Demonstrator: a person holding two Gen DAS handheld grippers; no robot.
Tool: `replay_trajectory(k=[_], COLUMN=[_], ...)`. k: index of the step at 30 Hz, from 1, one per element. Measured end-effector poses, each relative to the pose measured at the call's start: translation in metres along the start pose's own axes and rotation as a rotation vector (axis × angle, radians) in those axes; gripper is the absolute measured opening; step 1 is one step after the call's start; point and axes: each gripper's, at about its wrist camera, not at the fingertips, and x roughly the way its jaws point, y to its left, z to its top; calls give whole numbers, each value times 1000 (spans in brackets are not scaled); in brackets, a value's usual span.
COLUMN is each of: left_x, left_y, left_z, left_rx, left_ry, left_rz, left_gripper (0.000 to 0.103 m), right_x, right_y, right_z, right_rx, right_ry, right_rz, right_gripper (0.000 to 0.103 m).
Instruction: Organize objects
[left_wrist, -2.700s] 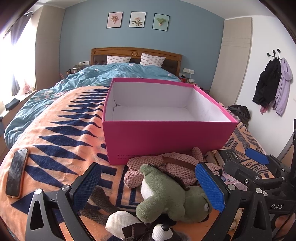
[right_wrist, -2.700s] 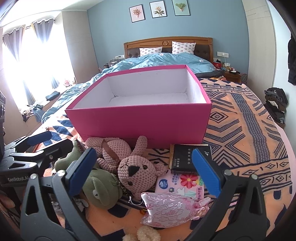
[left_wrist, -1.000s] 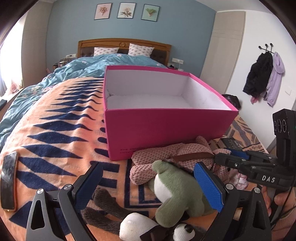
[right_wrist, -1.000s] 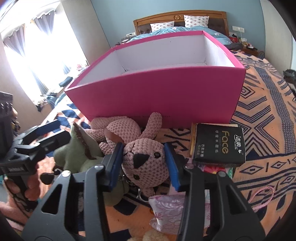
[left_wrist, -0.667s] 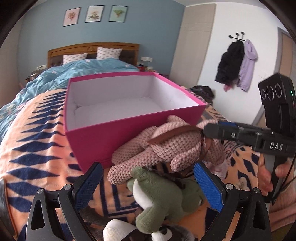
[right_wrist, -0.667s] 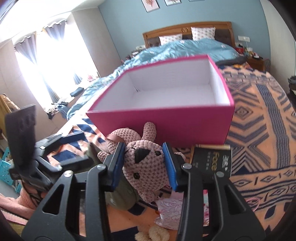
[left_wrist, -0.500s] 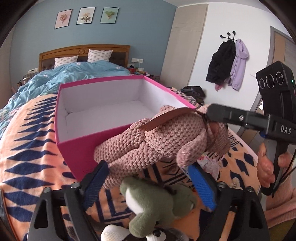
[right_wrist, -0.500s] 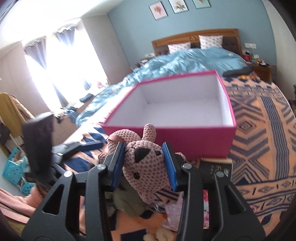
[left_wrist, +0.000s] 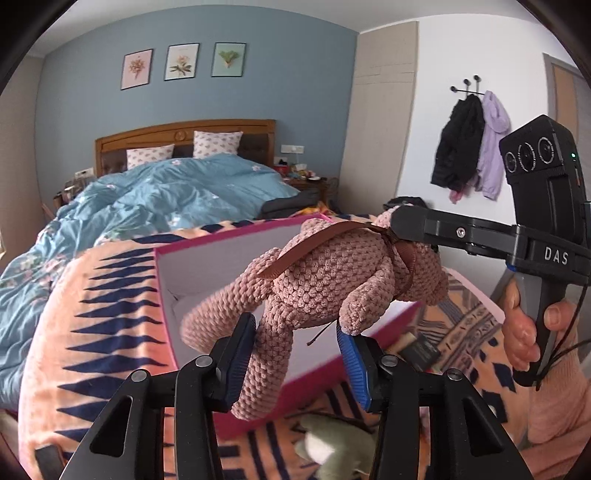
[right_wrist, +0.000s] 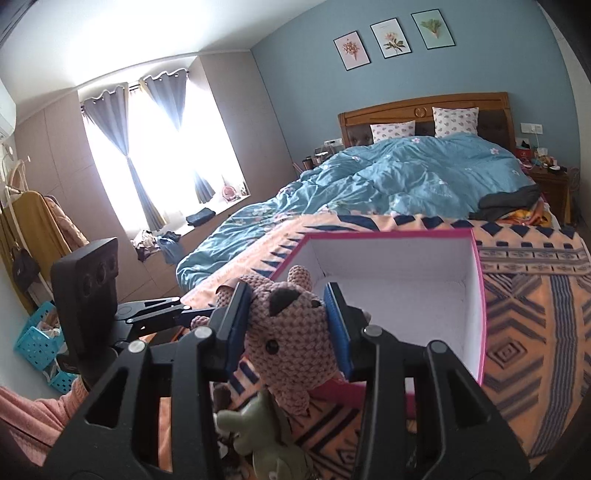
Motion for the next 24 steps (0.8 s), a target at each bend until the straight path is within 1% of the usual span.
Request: replay_trajectory(k=[3,4,8,12,15,16,19,20,24], left_x=[18,28,61,80,80,79,75,73,73], left_y=[12,17,30,33,32,31,30,30,31], left_z=[5,4,-6,-19,-22,-22,-24,-26,-26], left_rx=[-8,-12,-25,-27,-28,-26,-15,-12,5], left_ry=[34,64,153,202,196,193,179,170,147], left_rz=[34,47,67,98,91,93,91,83,71], left_gripper=[46,46,43,42,40,42,42,42,42], right_x=[22,31,69,102,127,134,148,146,132], right_y=[-8,-13,-32,-49,-56,-57,-62,-63,-70], right_z=[6,5,-10,-28,-41,-43,-53,-55,-56], right_rx=[-15,-11,-9,14,7,-1,-18,-30,-6], right_ry=[26,46,155,254,333,358,431,430,443], right_rz=[-10,-13,-23,-35,-52,-70,-124,-145,-150], right_gripper=[43,43,43,43,45,45,46,47,47])
